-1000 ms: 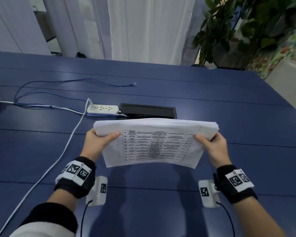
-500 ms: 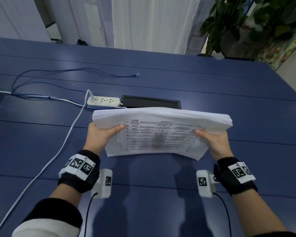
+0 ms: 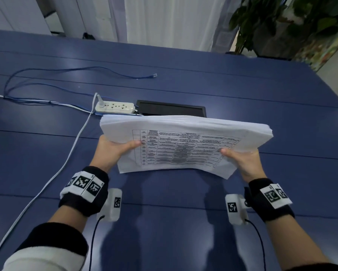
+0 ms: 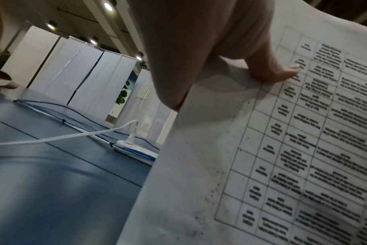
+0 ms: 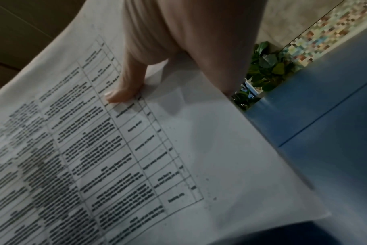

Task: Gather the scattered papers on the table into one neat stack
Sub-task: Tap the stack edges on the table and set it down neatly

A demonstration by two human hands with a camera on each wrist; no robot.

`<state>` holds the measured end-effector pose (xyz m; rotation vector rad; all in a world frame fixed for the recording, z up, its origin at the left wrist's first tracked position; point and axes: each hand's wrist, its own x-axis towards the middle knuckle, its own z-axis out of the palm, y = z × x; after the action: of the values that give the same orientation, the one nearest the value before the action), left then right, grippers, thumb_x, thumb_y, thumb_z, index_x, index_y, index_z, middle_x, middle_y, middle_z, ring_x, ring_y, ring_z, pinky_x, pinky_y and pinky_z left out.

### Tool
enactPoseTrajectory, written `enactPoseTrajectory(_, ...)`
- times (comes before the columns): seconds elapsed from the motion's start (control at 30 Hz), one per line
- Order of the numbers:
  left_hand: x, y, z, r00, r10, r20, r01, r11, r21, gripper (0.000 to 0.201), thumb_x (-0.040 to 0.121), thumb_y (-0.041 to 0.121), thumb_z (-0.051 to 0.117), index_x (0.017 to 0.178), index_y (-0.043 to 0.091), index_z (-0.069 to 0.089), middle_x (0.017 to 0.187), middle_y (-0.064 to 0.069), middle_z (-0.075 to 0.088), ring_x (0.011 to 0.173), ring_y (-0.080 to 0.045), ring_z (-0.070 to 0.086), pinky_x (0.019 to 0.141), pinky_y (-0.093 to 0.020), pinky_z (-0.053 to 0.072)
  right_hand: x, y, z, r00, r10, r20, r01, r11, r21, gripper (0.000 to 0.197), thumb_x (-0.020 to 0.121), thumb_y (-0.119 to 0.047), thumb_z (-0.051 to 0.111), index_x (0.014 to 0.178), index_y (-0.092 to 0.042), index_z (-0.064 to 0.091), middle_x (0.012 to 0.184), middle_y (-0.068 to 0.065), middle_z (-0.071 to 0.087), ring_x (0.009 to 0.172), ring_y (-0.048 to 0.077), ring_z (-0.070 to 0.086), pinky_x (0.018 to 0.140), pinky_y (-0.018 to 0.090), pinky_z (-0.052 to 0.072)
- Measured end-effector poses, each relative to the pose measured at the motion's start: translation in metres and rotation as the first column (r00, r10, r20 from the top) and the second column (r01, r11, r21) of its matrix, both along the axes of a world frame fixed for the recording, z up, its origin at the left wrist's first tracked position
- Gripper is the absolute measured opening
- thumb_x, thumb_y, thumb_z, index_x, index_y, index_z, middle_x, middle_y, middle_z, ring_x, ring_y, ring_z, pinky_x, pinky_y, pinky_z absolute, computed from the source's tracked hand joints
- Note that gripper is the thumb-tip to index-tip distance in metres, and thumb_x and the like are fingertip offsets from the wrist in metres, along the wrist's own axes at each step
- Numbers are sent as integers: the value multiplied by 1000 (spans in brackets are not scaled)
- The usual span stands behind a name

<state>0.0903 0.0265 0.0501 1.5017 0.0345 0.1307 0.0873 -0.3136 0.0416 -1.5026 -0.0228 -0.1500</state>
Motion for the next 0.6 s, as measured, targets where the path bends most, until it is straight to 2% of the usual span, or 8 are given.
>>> enactPoseTrajectory(0.07,-1,-1,-5,1000,-13,-5,13,1000,11,35,65,-7,75,82,23,74,85,10,75,84,-8,70,79,-22,56,-2,-1,-7,1000,11,-3,-11,1000,-21,37,65,6,71,94,-15,65,87,-10,75,85,8,70,74,22,55)
enactPoseTrajectory(0.13,-6,-2,-17,998,-27,-59,26,1000,-9,38,61,-2,78,92,17,69,86,9,75,88,-10,70,80,-24,56,-5,0,-16,999,23,-43,-25,999,-32,38,62,2,74,96,-14,67,91,-7,75,88,11,70,78,25,56)
enactPoseTrajectory(0.23,-13,-2,-32,992,-51,-115,46,998,-40,59,46,20,86,100,6,66,90,4,75,90,-14,70,76,-22,56,-4,0,-27,997,23,-75,-26,999,-31,40,64,8,73,98,-12,67,93,-4,75,91,14,69,79,25,54)
enactPoseTrajectory(0.3,-13,-3,-32,992,-46,-117,43,999,-24,52,50,13,84,98,6,66,88,4,75,88,-13,71,76,-22,56,-3,-3,-30,995,28,-99,-30,999,-25,41,59,-2,80,98,-10,68,95,-2,75,92,16,69,79,26,54)
enactPoseTrajectory(0.4,-7,0,-23,995,-19,-100,22,999,34,37,61,-8,75,91,12,67,80,13,74,80,-5,71,73,-18,56,1,-13,-29,984,28,-173,-34,999,-29,67,38,-37,92,95,-13,69,95,-3,75,91,14,70,77,23,55)
enactPoseTrajectory(0.43,-4,1,-21,996,-17,-83,22,998,55,37,63,-11,74,88,15,67,77,16,74,78,-1,70,70,-15,55,3,-15,-29,980,38,-198,-45,999,-27,72,33,-42,92,95,-14,69,95,-4,75,91,13,70,76,22,55)
enactPoseTrajectory(0.5,3,1,-21,998,-19,-59,23,997,72,40,63,-13,74,84,22,69,78,17,73,78,0,69,70,-14,54,7,-16,-30,972,76,-221,-85,996,-28,73,34,-41,93,97,-14,69,98,-1,74,94,16,70,78,24,55)
enactPoseTrajectory(0.6,4,-3,-27,999,1,-33,1,997,81,40,64,-11,74,83,24,71,82,16,74,82,-1,69,72,-14,53,9,-6,-33,976,32,-215,-42,998,-44,69,46,-32,91,104,-3,68,102,7,73,98,22,69,83,31,54)
